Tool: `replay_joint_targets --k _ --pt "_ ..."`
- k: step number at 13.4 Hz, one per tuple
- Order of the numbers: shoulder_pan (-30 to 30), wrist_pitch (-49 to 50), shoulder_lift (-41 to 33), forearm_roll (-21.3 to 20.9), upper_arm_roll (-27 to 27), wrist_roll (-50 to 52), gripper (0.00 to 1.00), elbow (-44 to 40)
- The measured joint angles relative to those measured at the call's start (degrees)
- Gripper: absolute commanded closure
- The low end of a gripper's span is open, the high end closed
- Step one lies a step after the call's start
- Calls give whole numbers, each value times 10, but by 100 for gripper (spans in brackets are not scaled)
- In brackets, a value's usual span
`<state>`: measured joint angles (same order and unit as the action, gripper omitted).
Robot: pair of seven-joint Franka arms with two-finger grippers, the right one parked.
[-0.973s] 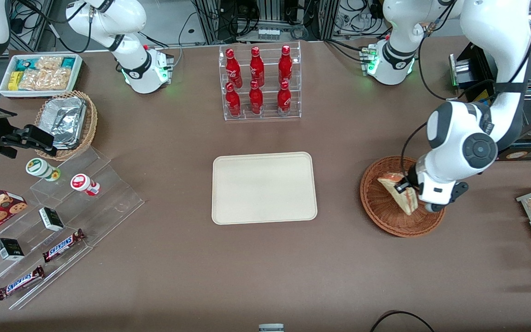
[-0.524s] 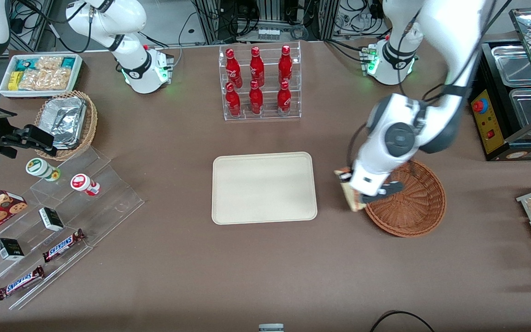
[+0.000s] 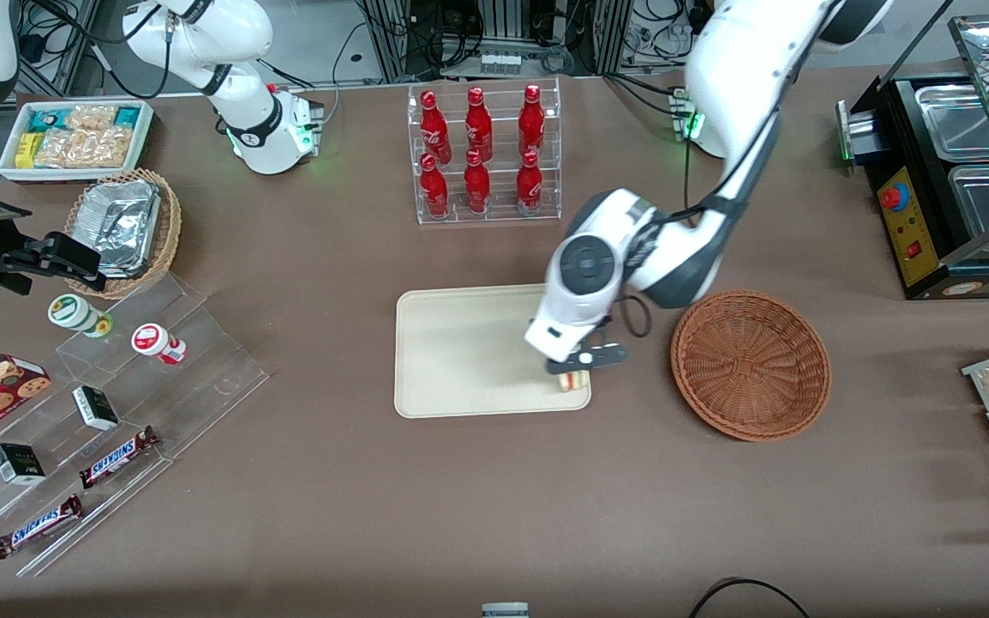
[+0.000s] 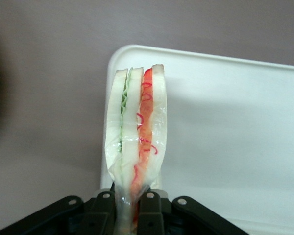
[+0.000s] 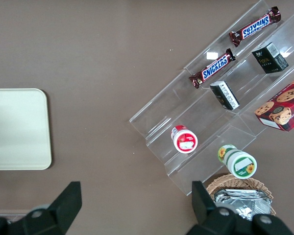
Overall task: Place sandwich from basket to tray
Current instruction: 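Lift the sandwich and carry it over the cream tray, then lower the sandwich onto the tray and open the left gripper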
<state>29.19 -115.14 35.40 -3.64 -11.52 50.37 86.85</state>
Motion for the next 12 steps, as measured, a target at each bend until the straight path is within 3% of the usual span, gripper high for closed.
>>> replay_joint_targets --k 7,12 --pt "83 26 130 -3 2 62 100 -173" --pt "96 27 162 -8 6 69 100 -207"
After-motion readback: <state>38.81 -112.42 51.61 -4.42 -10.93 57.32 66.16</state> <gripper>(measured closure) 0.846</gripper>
